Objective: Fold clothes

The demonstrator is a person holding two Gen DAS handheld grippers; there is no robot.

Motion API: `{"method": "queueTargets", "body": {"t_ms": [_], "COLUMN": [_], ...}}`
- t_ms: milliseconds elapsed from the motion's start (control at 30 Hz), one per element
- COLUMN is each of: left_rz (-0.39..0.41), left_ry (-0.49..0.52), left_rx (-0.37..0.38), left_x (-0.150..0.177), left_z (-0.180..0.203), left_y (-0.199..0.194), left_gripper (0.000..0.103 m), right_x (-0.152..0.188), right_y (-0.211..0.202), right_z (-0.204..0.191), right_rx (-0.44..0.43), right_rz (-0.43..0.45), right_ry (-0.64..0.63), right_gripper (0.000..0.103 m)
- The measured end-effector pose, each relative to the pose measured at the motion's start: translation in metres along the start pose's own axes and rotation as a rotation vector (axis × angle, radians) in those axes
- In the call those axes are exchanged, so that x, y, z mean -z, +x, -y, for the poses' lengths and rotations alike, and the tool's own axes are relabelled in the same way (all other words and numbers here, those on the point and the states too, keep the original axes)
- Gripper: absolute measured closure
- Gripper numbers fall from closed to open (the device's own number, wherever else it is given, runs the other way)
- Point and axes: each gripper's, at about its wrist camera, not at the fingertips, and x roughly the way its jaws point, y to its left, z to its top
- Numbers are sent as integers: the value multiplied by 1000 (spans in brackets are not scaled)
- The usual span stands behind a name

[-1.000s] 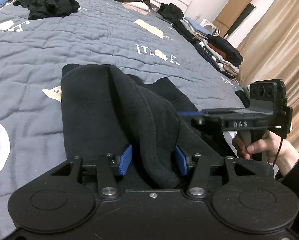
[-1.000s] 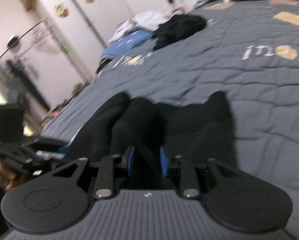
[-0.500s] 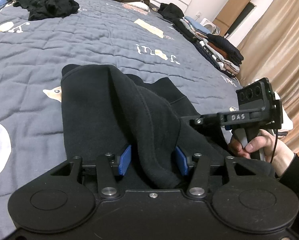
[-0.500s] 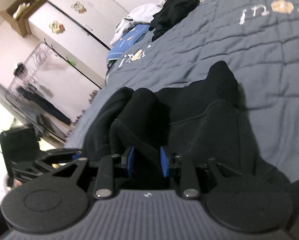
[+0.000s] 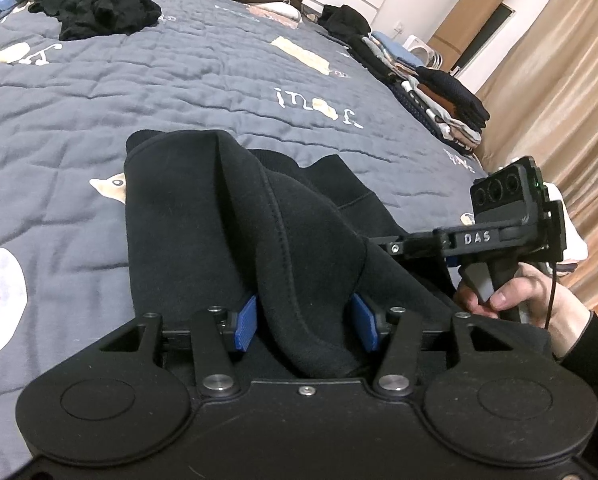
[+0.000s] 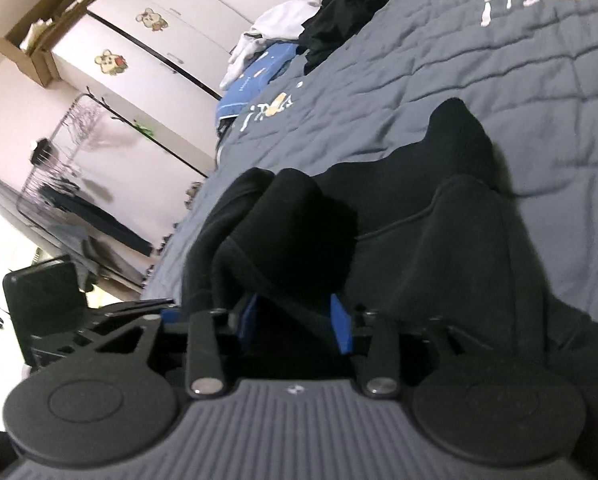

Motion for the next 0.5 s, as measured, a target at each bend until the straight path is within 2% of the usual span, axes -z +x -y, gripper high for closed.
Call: {"method": "queueTargets", "body": {"t_ms": [100, 233, 333, 400, 500], "left_rz": [55, 177, 256, 227, 200], "left_ry": [3, -37, -62, -50, 5], "left_rx": [9, 90, 142, 111, 7], "left_x": [-7, -20, -29, -32, -33], "left_z": [0, 4, 7, 15, 27], "left_y": [-13, -25, -31, -17, -2], "left_gripper": [53, 45, 44, 44, 41], "right_x": [1, 0, 2, 3, 5], "right_y": [-2, -4, -3, -3, -2], "right_z": [-8, -26, -40, -50, -65], "right_rx": [22, 60, 84, 97, 117], "right_rz": [13, 14, 10, 7, 2], "right_ry": [-44, -107, -165, -206, -268], "right_gripper": [64, 64, 65, 67, 67]}}
